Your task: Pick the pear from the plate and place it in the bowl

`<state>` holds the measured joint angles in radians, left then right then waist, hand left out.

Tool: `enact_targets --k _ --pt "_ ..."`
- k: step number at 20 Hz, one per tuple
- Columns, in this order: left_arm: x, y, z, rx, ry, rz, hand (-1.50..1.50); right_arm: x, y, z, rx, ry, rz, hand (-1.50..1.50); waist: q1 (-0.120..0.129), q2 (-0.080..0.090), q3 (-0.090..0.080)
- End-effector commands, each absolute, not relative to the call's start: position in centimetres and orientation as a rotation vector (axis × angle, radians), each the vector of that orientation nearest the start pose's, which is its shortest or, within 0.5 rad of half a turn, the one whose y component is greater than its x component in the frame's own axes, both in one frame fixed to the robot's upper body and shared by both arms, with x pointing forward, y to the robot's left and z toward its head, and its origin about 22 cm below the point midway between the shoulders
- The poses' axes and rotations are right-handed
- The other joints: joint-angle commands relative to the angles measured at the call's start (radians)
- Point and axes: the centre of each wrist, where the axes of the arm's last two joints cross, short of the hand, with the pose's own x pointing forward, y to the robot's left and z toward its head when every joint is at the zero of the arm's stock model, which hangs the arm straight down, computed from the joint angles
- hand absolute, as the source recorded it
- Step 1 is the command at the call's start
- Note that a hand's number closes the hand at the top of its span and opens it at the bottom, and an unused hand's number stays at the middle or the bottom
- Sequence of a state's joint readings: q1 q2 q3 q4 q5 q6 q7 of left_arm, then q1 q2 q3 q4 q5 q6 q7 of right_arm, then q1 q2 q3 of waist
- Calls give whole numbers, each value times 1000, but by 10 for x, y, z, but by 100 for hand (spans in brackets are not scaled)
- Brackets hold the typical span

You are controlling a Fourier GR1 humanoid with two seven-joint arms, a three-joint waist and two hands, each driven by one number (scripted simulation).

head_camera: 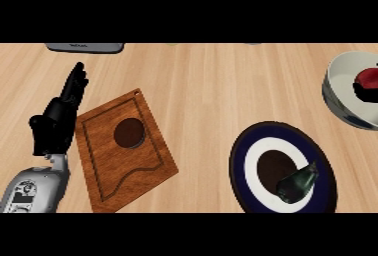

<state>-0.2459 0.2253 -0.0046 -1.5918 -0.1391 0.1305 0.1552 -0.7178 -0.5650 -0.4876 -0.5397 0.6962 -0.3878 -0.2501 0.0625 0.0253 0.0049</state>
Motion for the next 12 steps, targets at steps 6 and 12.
enact_targets --k 6,12 --pt "300 252 92 343 -1688 -213 0 367 -441 51 -957 -1510 200 -150 8 4 3" --pt "303 255 79 374 -1693 -185 0 360 -459 57 -909 -1651 86 -150 -9 2 1"
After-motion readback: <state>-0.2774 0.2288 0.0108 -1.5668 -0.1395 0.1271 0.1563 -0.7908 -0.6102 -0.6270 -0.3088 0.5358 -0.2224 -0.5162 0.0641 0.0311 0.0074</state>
